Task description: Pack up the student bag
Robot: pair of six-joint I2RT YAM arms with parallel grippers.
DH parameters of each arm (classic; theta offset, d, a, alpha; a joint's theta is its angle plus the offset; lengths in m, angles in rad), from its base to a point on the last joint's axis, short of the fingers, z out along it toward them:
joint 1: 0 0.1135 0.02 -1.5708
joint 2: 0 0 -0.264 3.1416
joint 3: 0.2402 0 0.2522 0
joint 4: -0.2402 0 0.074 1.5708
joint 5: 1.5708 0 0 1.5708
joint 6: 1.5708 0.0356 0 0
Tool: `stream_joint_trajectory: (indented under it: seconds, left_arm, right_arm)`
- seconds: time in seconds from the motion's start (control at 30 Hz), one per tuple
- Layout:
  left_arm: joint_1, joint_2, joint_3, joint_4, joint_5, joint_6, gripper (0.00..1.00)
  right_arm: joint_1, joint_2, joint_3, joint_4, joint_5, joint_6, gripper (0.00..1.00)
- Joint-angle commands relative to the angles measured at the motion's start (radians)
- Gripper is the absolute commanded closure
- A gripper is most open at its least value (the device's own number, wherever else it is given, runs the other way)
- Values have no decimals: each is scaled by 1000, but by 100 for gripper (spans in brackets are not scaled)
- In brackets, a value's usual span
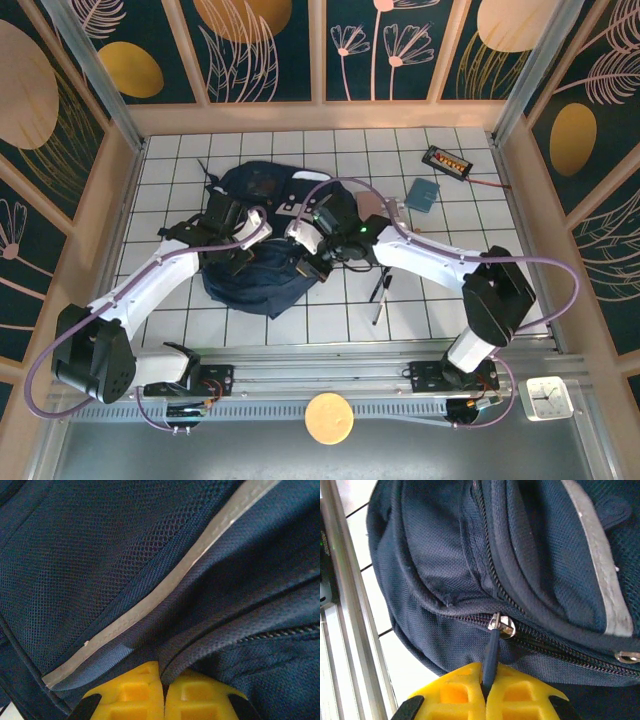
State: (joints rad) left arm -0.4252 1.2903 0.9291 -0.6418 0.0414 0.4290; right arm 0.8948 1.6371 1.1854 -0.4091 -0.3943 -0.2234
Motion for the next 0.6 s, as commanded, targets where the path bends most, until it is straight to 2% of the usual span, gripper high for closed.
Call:
stream_joint_trajectory:
  seconds: [0.0, 0.13, 0.37, 0.57]
  left_arm:
    - [-80, -37, 86, 212, 271, -102, 100]
    - [-80, -42, 116, 154, 264, -64, 100]
    - [-81, -59, 110, 81, 187, 5, 100]
    - [-90, -76, 69, 35, 141, 48, 100]
  right_arm:
    - [93, 30, -9, 272, -121, 89, 100]
    - [89, 0, -38, 269, -111, 84, 100]
    - [63, -89, -60, 261, -233, 73, 100]
    - [16, -175, -103, 317, -288, 157, 100]
